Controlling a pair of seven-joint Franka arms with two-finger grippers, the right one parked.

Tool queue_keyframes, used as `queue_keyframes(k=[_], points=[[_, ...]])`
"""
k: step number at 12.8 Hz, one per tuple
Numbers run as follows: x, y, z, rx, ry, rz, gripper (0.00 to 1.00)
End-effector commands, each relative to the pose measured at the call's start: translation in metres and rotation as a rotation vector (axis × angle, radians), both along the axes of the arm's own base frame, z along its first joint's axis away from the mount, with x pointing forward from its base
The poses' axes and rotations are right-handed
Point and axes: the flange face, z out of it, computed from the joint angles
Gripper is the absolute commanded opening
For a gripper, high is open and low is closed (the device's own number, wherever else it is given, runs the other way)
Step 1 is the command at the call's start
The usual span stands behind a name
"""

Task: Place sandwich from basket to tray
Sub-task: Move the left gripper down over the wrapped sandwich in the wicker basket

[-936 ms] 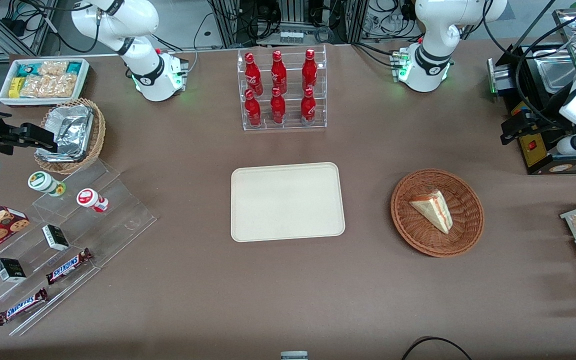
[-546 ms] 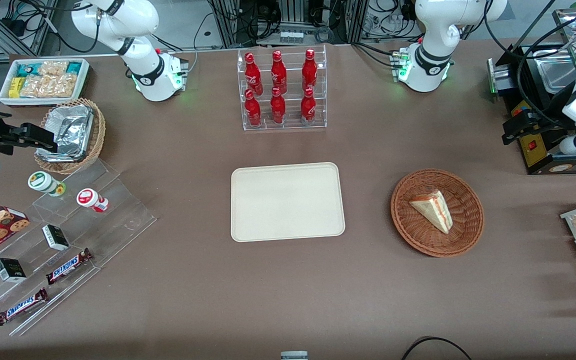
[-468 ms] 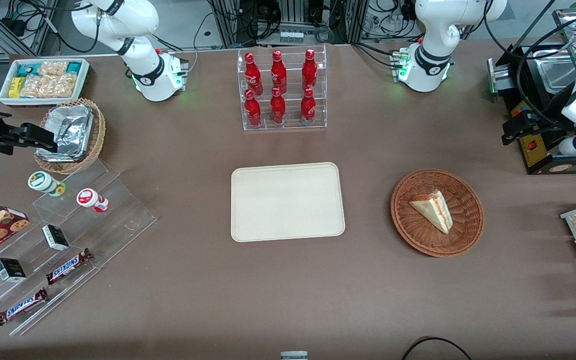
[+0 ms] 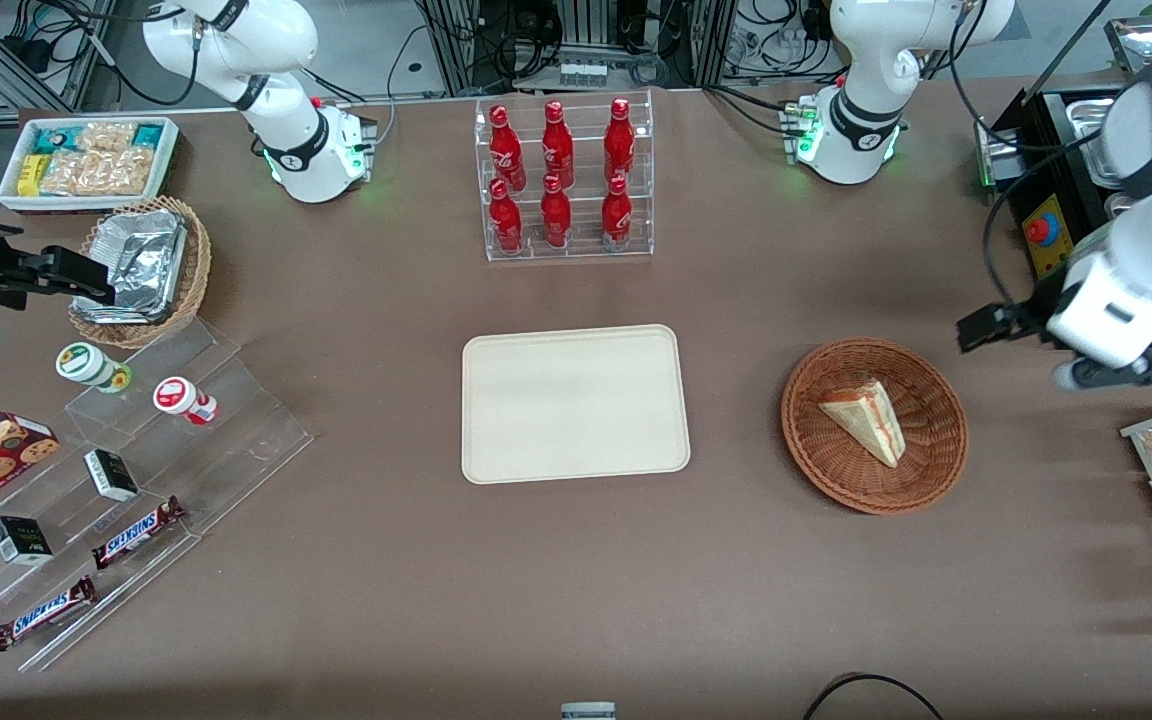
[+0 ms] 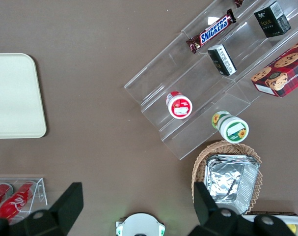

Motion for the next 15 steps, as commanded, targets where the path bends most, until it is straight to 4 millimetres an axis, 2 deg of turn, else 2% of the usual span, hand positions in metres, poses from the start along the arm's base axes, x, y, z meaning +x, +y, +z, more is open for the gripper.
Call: queue_keyframes(k=[1,3,4,8,15], points=[[-0.006,-0.020,-0.032,0.004,-0.023,0.078,1.00],[-0.009,-0.026,-0.065,0.004,-0.064,0.205,1.00],[-0.013,-0.036,-0.081,0.001,-0.083,0.244,1.00],[-0.029,-0.055,-0.132,-0.004,-0.106,0.383,1.00],[-0.029,-0.051,-0.186,0.003,-0.099,0.476,1.00]])
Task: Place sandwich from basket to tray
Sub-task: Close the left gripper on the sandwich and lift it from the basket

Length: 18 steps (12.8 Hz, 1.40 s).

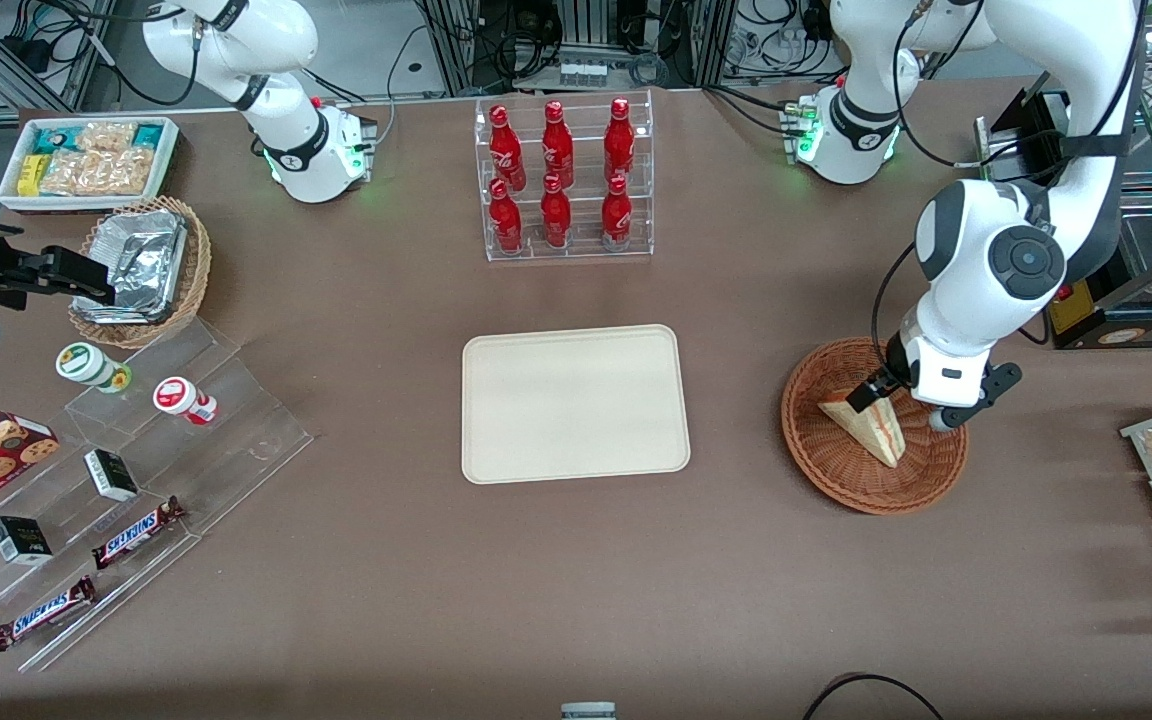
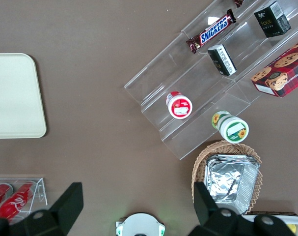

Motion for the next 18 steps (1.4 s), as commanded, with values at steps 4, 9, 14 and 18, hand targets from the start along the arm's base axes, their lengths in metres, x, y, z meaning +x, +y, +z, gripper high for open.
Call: queue_keyframes(k=[4,9,14,18], points=[[0.004,0.001,-0.037,0.002,0.004,0.036,1.00],[-0.002,0.004,-0.055,0.022,0.025,0.019,1.00],[-0.007,0.007,-0.061,0.039,0.039,0.008,1.00],[-0.007,0.009,-0.071,0.042,0.053,0.010,1.00]])
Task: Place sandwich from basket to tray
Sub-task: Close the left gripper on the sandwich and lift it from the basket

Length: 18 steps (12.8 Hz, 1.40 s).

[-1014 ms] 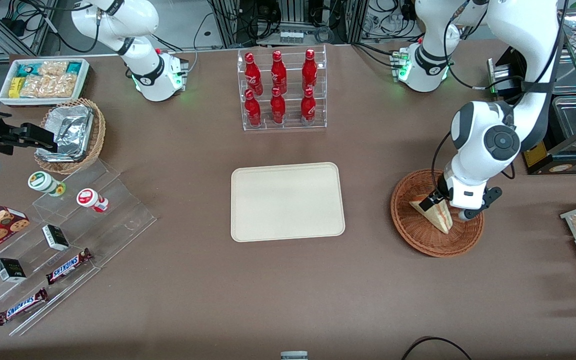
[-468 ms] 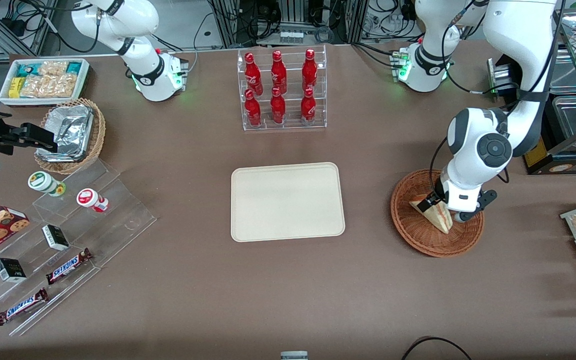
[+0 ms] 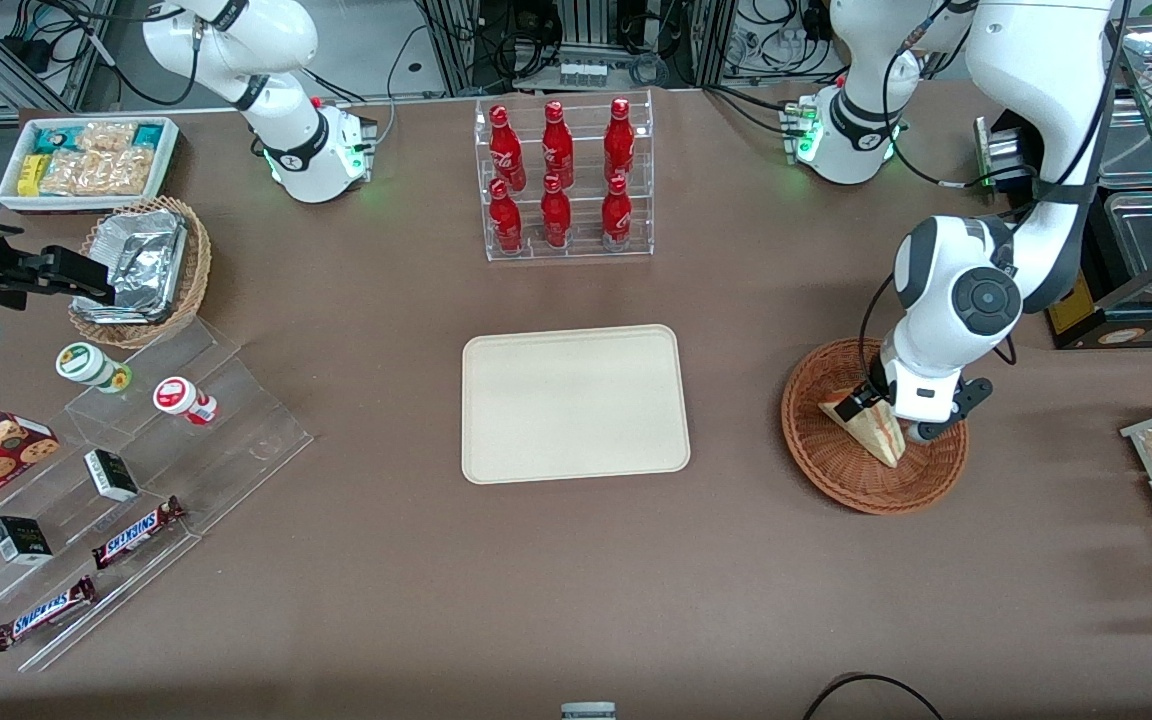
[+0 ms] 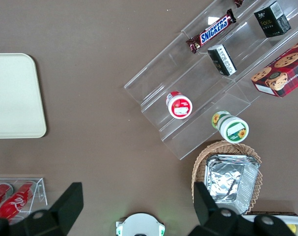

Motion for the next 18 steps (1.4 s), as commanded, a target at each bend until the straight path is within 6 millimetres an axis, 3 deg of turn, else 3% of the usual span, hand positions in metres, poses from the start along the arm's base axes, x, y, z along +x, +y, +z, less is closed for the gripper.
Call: queue_keyframes(k=[1,3,5,6,9,10,12,14,18], points=[[-0.001,0.002,-0.009,0.013,-0.006,0.002,1.00],[-0.001,0.002,-0.010,0.013,-0.005,0.002,0.99],[0.000,0.005,-0.010,0.013,-0.005,0.008,0.92],[0.001,0.014,-0.013,0.014,0.000,0.025,0.79],[0.012,0.014,-0.010,0.014,-0.003,0.019,0.15],[0.014,0.013,-0.012,0.016,0.008,0.021,0.00],[0.015,0.012,-0.010,0.016,0.006,0.018,0.00],[0.021,0.006,0.007,0.023,0.034,0.008,0.00],[0.041,-0.041,0.072,0.046,0.115,-0.063,0.00]])
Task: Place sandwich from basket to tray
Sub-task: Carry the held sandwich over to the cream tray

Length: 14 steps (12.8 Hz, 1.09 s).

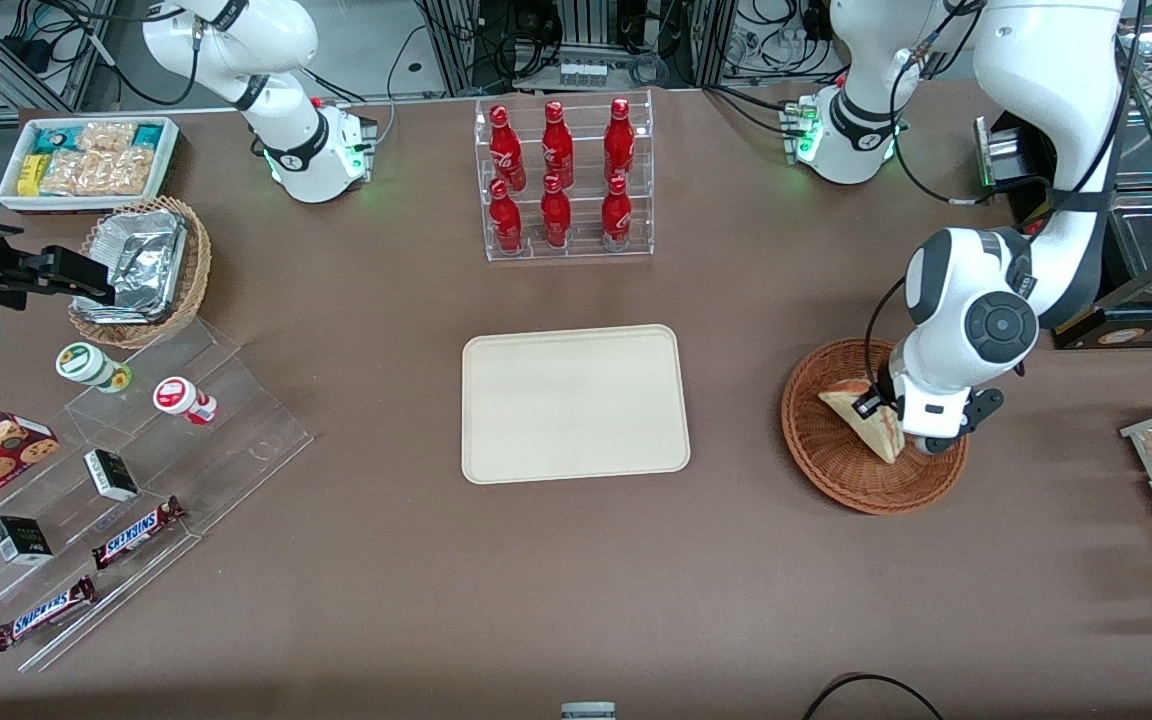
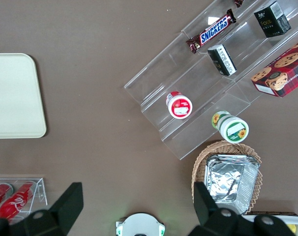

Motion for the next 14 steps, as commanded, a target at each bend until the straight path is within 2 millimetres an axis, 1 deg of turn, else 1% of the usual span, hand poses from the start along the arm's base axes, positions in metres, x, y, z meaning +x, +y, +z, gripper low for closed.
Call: queue_keyframes(k=[1,2,4,5,6,7,8,9,11,12,13,14], points=[[0.015,-0.035,0.052,0.022,0.010,-0.057,0.00],[0.019,-0.047,0.073,0.020,0.011,-0.071,0.00],[0.018,-0.082,0.110,0.022,0.023,-0.124,0.00],[0.017,-0.111,0.126,0.014,-0.004,-0.160,0.00],[0.012,-0.135,0.135,0.002,-0.023,-0.183,0.00],[0.008,-0.159,0.138,-0.006,-0.034,-0.217,0.00],[-0.002,-0.190,0.132,-0.007,-0.030,-0.266,0.00],[-0.006,-0.218,0.127,-0.012,-0.034,-0.292,0.00],[-0.008,-0.281,0.115,-0.056,-0.039,-0.318,0.00],[-0.012,-0.307,0.110,-0.061,-0.048,-0.350,0.00],[-0.019,-0.329,0.104,-0.064,-0.050,-0.382,0.00],[-0.028,-0.346,0.098,-0.064,-0.051,-0.409,0.00]])
